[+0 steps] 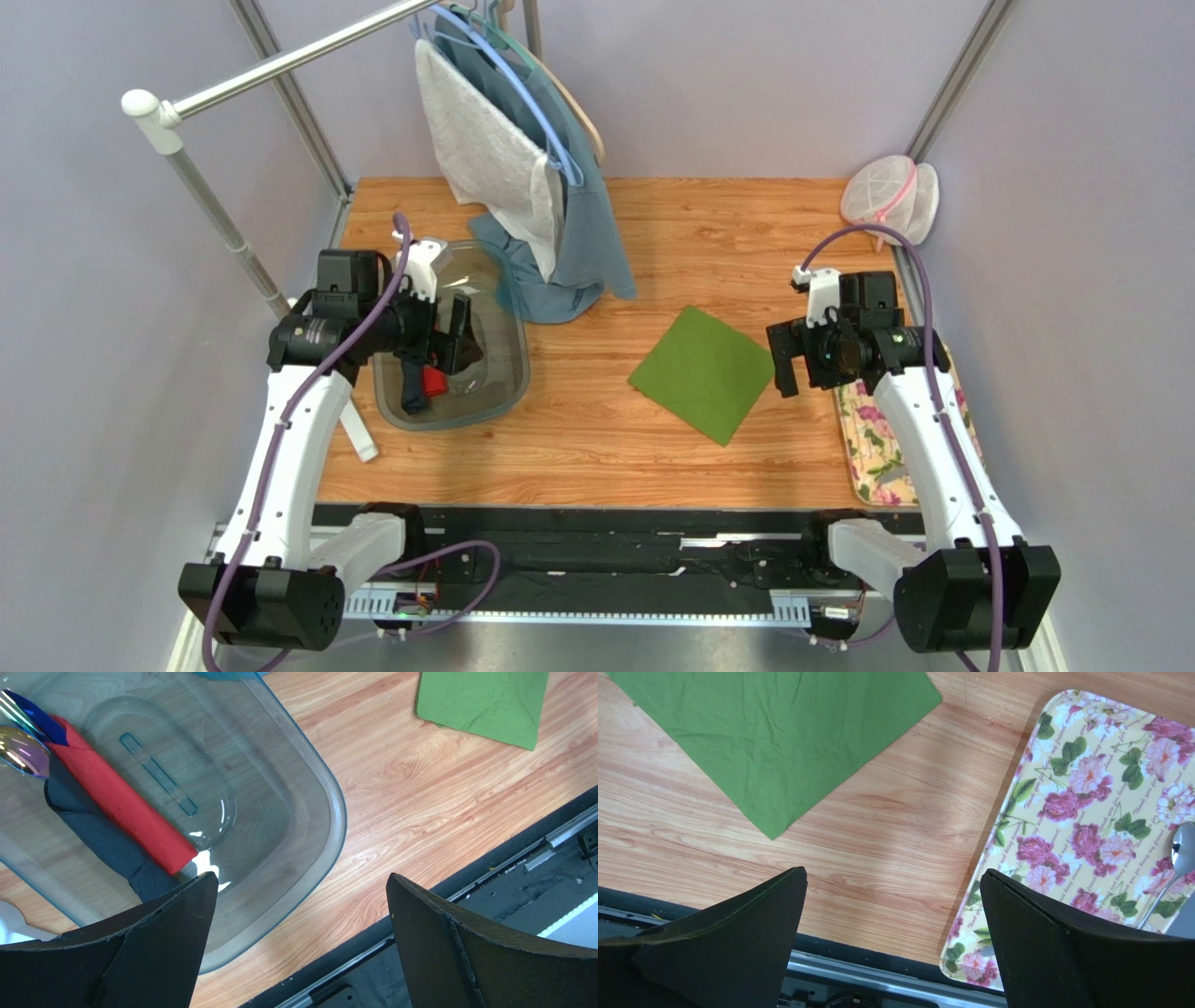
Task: Place the utensils on the paper napkin and roll it up
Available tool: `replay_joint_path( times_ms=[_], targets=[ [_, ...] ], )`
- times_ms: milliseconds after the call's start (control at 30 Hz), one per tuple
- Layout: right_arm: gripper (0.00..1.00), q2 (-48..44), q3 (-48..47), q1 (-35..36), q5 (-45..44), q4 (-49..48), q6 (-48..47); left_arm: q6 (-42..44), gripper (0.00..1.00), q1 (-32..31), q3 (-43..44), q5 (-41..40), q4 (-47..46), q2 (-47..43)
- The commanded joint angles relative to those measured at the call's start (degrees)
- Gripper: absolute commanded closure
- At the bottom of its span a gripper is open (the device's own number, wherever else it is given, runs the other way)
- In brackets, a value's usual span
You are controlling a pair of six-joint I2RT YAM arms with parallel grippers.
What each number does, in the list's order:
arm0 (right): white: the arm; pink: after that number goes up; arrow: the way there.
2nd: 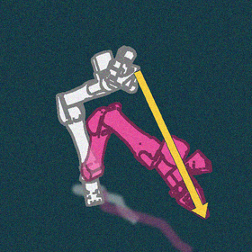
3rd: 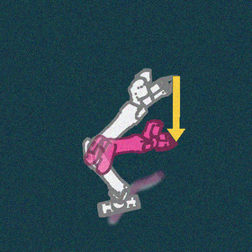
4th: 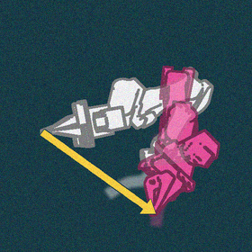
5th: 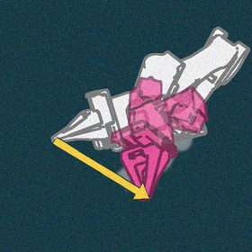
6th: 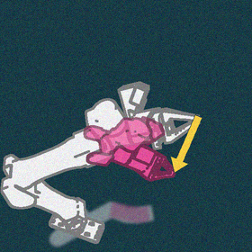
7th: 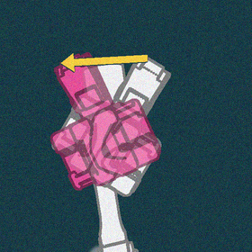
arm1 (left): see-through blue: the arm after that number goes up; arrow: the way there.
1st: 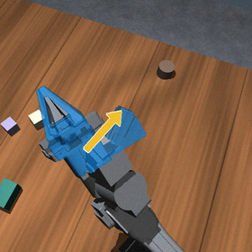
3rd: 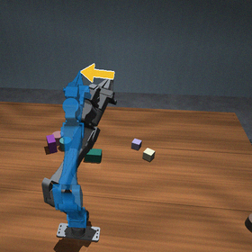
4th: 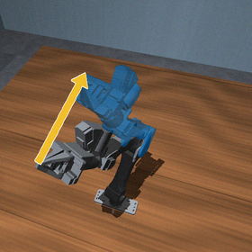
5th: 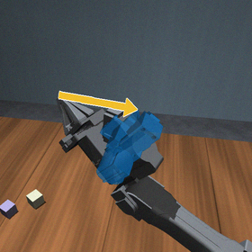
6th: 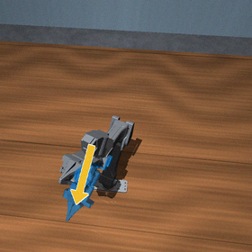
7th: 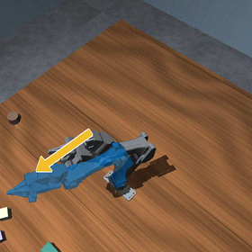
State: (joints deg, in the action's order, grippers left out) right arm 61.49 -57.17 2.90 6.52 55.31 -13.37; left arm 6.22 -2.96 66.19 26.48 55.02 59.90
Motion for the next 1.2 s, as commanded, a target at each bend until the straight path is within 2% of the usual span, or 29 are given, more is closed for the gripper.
replay_joint_path(
  times_ms=[0,100,267,367,567,733,933,1067,1167],
  targets=[
    [0.0,0.2,-2.25,-1.39,-2.83,2.17,-5.35,-0.42,0.01,0.32,1.4,0.24,-2.29,-1.45],
    [0.0,1.52,-1.9,-2.45,-3.01,2.96,-7.72,-0.33,0.01,0.32,0.61,-0.81,-3.95,-2.24],
    [0.0,2.57,-1.02,-8.34,-0.02,4.54,-12.12,-0.42,0.01,0.32,-1.24,-1.08,-7.03,-4.96],
    [0.0,4.5,-0.84,-12.29,-1.59,6.03,-13.18,-2.61,0.01,0.32,-2.64,-3.44,-10.19,-7.25],
    [0.0,8.2,-0.14,-28.88,-1.6,4.65,-13.88,-5.87,0.01,0.32,-2.91,-5.39,-12.66,-9.53],
    [0.0,9.34,2.32,-36.72,-5.2,0.42,-11.6,-8.41,0.01,0.32,-4.32,-5.3,-16.52,-11.91],
    [0.04,13.55,3.55,-43.41,-5.12,-4.4,-10.72,-9.29,0.01,0.32,-4.41,-2.22,-18.99,-10.77],
    [0.12,18.21,4.26,-47.53,-4.77,-7.14,-11.33,-9.47,0.01,0.32,-4.76,-1.08,-20.31,-10.33],
    [0.15,21.73,4.34,-50.34,-4.24,-9.07,-12.38,-9.38,0.01,0.32,-5.19,-0.12,-20.92,-10.59]
  ],
)
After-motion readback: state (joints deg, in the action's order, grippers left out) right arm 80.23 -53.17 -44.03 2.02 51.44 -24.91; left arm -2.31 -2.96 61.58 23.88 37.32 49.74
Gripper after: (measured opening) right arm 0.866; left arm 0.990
